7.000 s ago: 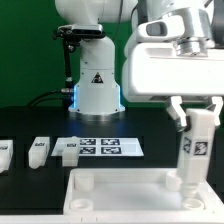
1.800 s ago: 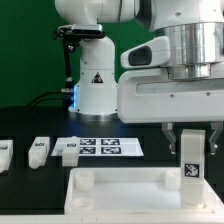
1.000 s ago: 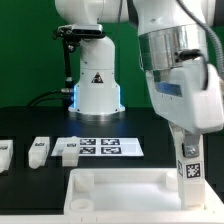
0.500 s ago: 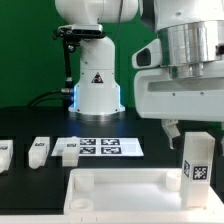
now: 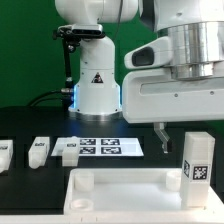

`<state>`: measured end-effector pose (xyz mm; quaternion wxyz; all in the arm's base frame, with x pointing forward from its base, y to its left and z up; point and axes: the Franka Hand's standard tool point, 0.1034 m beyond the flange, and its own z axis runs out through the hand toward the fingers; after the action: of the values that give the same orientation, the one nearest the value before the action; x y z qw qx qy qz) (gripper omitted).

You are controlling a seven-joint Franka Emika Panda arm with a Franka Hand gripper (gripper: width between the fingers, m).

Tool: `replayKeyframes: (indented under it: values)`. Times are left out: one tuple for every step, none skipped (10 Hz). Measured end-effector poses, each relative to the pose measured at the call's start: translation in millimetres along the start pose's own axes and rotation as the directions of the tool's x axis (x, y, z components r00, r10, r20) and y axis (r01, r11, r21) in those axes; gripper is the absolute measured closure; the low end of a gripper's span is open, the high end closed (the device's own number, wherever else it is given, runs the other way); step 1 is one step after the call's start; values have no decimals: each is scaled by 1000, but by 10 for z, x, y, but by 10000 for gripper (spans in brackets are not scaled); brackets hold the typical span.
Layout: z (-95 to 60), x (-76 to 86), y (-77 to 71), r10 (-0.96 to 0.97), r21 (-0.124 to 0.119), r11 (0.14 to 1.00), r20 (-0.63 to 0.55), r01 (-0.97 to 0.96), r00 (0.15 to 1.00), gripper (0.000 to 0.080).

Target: Assemble desk

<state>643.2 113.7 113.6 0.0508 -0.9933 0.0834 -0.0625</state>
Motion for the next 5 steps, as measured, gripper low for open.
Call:
replayKeyframes:
  values:
    - [2, -24, -33, -151, -2, 988, 29, 152, 988, 150]
    - [3, -14, -39, -109, 1, 994, 26, 109, 994, 150]
    - [5, -14, -34, -110, 0, 994, 26, 110, 994, 287]
    - [5, -15, -36, -72, 1, 997, 26, 72, 997, 287]
    - [14, -19, -28, 46, -8, 999, 26, -46, 999, 433]
